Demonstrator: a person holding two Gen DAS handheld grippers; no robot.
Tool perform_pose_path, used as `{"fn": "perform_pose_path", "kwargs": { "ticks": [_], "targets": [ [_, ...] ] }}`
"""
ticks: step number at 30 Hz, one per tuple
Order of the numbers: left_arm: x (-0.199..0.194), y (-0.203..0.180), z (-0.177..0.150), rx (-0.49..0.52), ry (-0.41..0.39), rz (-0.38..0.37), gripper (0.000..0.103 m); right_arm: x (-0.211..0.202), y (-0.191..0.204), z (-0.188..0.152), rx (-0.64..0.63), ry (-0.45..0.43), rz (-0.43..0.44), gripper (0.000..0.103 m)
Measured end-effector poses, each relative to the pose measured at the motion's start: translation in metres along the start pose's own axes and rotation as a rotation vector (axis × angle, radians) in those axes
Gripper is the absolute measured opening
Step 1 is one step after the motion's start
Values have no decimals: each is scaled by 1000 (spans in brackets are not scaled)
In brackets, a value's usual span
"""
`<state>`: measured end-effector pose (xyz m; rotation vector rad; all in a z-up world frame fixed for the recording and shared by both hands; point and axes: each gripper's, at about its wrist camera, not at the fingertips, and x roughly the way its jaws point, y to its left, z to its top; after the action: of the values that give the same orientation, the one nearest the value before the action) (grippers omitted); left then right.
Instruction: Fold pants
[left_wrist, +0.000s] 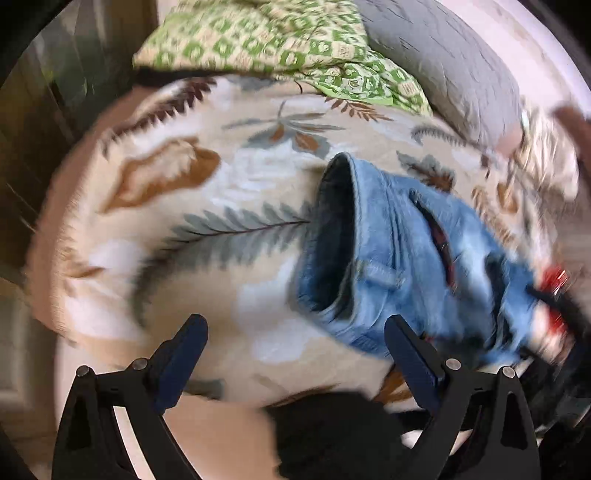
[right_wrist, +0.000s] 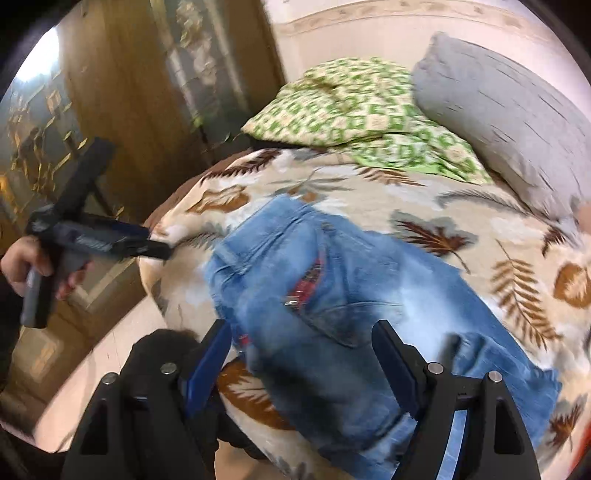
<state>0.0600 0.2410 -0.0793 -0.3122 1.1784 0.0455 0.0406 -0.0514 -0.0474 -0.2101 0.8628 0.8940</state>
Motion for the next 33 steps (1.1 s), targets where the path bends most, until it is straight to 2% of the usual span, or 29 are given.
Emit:
{"fn": "perform_pose_path", "kwargs": {
  "ticks": [4,6,12,15,18,21,22,23,24,25,26,28,33],
  "targets": [
    [13,-2,35,-41,-1,-89,96,16,40,4,-148,27,-19,81],
    [29,-6,60,-16,38,-139,96,28,59,8,-204,36,-27,81],
    [76,-16,110,81,134,-137,96,80,101,21,-296,86,-29,81],
    [109,-22,121,146,230,-175,96,108,112,22,-328,124,-58,81],
    [128,-27,124,200,278,-224,96,136,118,19,-372,168,-116,81],
    [137,-30,125,218,292,-238,96,162,117,14,-407,202,-192,80],
    [137,-31,125,239,285,-246,89,166,115,15,-395,191,-206,77],
    [135,-33,124,274,283,-276,59,169,113,14,-387,189,-214,71],
    [133,-35,122,295,295,-320,38,172,112,14,-388,193,-217,69],
    [133,-39,121,317,303,-337,12,173,112,13,-391,186,-215,64],
    [130,-44,118,357,285,-324,11,172,112,13,-391,181,-216,54],
    [128,-45,117,344,284,-334,11,168,110,16,-372,168,-203,47],
    [107,-45,119,340,246,-347,11,154,101,21,-330,139,-187,36]
  ]
}}
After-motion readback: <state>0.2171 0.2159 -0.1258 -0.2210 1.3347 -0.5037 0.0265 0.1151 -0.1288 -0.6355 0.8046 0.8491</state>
